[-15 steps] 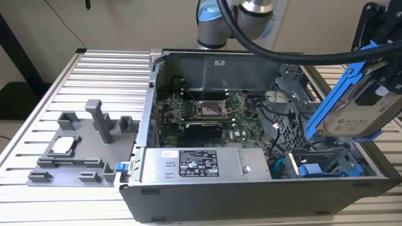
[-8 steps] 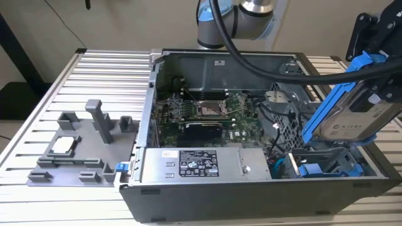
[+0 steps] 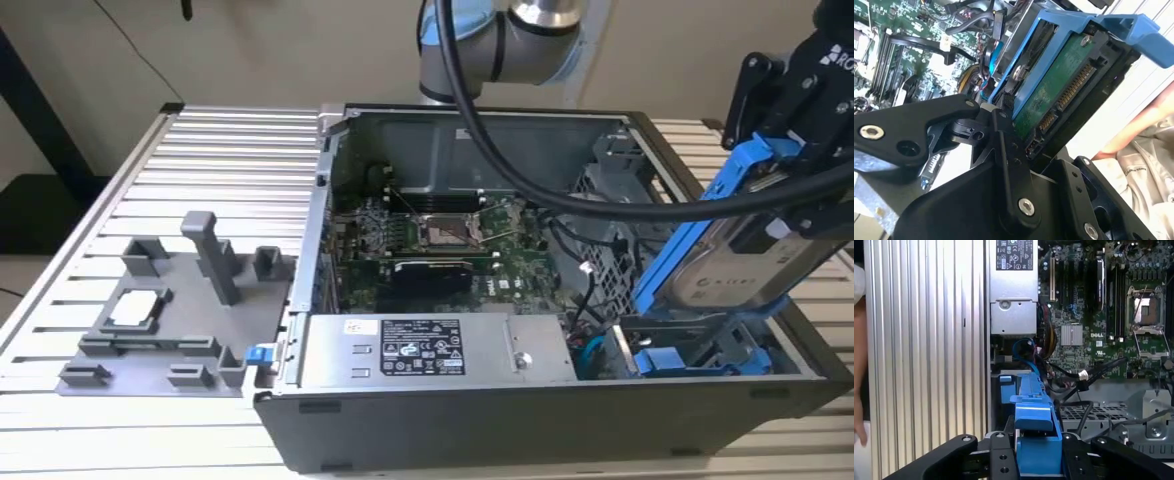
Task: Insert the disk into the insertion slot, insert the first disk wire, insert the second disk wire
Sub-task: 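Insert the disk into the insertion slot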
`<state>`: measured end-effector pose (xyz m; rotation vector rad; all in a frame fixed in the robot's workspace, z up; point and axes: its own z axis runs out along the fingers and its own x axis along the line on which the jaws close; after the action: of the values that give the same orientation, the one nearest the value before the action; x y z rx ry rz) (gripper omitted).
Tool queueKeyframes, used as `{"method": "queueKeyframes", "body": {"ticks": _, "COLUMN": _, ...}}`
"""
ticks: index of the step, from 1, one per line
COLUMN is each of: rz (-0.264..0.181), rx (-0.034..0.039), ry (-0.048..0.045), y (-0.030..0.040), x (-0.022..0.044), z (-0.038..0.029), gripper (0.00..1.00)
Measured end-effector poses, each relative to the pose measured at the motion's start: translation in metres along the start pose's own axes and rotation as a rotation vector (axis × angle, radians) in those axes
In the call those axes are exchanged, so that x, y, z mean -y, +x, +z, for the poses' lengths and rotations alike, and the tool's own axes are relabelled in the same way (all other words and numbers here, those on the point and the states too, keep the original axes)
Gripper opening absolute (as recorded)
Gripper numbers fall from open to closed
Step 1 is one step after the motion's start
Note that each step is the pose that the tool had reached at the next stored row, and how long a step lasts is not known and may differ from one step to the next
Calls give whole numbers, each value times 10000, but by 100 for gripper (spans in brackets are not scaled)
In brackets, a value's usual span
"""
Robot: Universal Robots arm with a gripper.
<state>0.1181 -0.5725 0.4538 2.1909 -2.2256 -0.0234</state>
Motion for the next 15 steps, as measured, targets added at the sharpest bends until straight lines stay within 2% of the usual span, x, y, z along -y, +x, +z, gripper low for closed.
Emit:
{"method": "queueKeyframes", "body": {"ticks": 10, "rz": -60, "rx": 1, "ry": 0, "y": -1, "x": 4, "z": 179, "gripper": 33}}
{"method": "queueKeyframes", "body": {"ticks": 15, "rz": -91, "rx": 37, "ry": 0, "y": -2, "x": 25, "z": 229, "gripper": 33}}
